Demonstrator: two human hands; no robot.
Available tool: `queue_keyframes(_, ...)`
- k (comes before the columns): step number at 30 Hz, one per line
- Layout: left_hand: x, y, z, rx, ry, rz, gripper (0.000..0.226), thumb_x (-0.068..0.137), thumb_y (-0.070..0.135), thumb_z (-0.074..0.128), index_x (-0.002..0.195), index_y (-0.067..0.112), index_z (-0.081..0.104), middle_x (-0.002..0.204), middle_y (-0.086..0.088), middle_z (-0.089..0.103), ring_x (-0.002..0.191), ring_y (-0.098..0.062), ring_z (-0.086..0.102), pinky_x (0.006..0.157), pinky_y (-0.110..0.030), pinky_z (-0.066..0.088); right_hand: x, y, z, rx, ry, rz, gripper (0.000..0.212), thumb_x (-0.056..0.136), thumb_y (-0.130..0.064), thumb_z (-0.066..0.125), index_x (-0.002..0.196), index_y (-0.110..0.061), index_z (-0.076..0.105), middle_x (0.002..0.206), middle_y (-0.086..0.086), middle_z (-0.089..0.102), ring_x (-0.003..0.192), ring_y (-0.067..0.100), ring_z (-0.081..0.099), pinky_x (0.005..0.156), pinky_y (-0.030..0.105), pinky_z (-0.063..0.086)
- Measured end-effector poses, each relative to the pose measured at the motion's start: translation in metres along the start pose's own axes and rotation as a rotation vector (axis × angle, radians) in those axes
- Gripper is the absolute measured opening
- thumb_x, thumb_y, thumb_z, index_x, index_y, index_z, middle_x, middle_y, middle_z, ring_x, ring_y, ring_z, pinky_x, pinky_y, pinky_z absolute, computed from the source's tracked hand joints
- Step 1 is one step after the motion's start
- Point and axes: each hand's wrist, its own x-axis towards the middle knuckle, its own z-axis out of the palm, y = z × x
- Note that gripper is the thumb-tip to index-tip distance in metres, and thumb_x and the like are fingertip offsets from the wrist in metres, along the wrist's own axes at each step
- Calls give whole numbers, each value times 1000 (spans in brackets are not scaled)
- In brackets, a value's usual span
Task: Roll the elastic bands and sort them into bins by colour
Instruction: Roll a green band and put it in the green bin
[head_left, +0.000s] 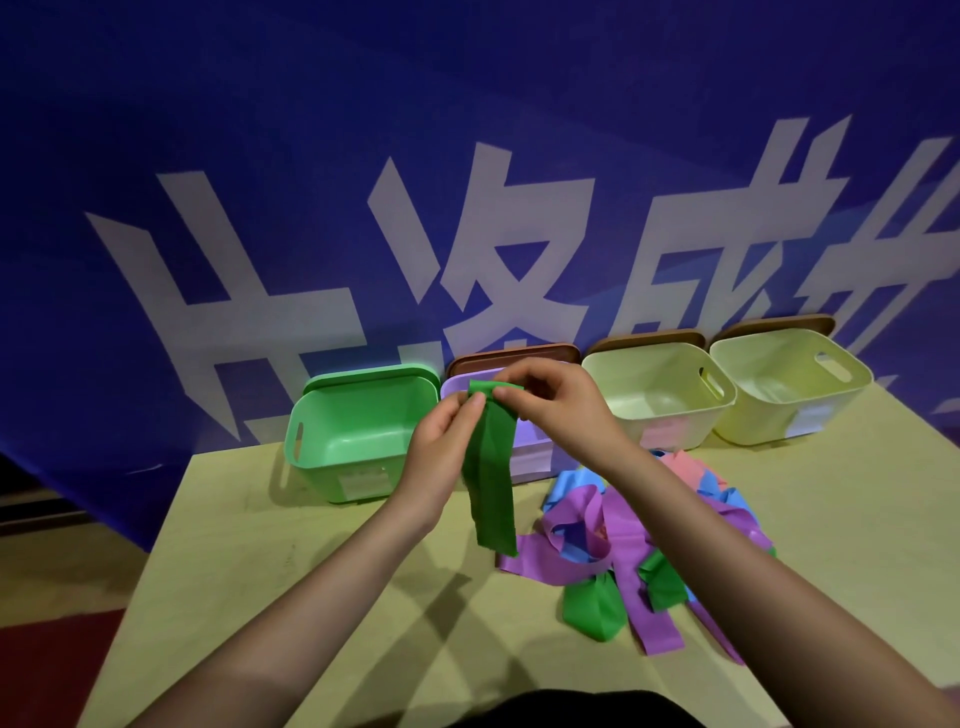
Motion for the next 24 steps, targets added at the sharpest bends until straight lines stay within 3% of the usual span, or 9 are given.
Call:
queue_keyframes(5, 1, 0, 4, -9, 19, -19, 30, 99, 27, 49, 83, 34, 73, 90, -7, 67, 85, -20, 62, 78, -41, 47, -3, 0, -3, -125, 23, -70, 12, 85, -10, 70, 86, -22, 68, 79, -13, 66, 72, 1, 60, 69, 16, 48)
queue_keyframes(8, 4, -1, 6, -121, 18, -78, 24, 99, 24, 49, 90, 23, 71, 91, -10, 68, 87, -22, 62, 81, -39, 47, -2, 2, -5, -299, 36, -245, 7, 83, -11, 70, 87, -16, 69, 79, -11, 61, 73, 9, 57, 66, 18, 47)
queue_keyframes(12, 7, 0, 8, -249, -9, -198, 27, 99, 28, 47, 100, 10, 66, 89, -11, 66, 80, -20, 63, 72, -34, 47, -3, 3, -11, -526, 13, -411, 8, 84, -12, 68, 90, -8, 70, 82, -5, 59, 72, 8, 52, 65, 12, 41)
queue_keyframes(17, 5, 5, 5, -245, -50, -180, 26, 96, 30, 52, 92, 10, 67, 73, -5, 65, 66, -16, 62, 64, -31, 47, -5, 1, -14, -660, -19, -601, 10, 84, -8, 68, 92, -3, 71, 83, 7, 63, 70, 20, 59, 61, 26, 47)
queue_keyframes(21, 4, 5, 5, -233, -27, -139, 20, 96, 22, 54, 92, 10, 69, 71, -4, 64, 65, -13, 60, 61, -27, 45, -5, -4, -14, -663, -37, -613, 13, 85, -11, 68, 95, -3, 72, 85, 7, 66, 74, 19, 61, 63, 28, 51)
queue_keyframes(24, 4, 6, 7, -245, -8, -132, 20, 96, 22, 53, 95, 10, 70, 76, -5, 65, 68, -13, 61, 63, -27, 46, -7, -10, -15, -607, -60, -534, 23, 91, -24, 60, 101, -8, 74, 92, 3, 66, 81, 12, 60, 69, 21, 48)
